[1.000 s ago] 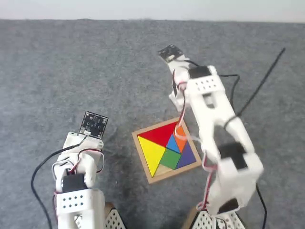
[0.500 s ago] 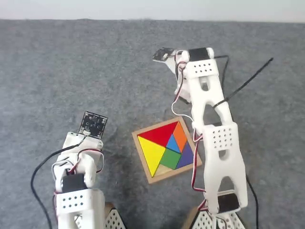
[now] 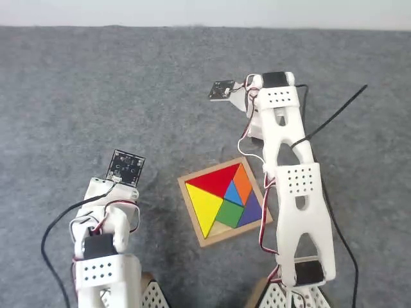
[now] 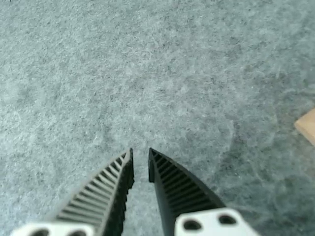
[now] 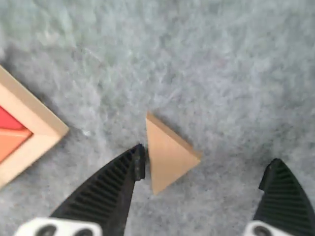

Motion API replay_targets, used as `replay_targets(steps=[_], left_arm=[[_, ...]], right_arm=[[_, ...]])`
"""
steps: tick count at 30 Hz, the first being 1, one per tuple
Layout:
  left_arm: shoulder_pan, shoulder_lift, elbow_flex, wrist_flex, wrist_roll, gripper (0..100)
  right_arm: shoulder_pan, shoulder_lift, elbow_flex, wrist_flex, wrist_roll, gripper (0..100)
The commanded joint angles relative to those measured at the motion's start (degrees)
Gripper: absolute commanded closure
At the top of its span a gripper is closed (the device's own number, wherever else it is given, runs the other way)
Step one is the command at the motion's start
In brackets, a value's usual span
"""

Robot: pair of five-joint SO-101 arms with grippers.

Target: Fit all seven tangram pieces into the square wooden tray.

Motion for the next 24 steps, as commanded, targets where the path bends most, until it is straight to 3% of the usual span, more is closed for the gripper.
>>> replay_targets(steps=[1,4,9,24], left_arm=[[-0.09,-0.88,-0.22,0.26,-0.70,95],[-0.09,-0.88,-0.22,0.26,-0.70,95],[0.00,-0.88,0.13,0.35,-0.70,95],[0.09,-0.97,0.22,0.35,-0.70,95]], right_arm=[[1.89,-0.75,-2.73,2.15,2.64,62.7],[1.45,-0.75,-2.81,1.98,2.81,63.8],[1.10,-0.75,-2.81,1.89,4.40,75.3],[0.40,-0.75,-2.99,1.98,8.79,75.3]])
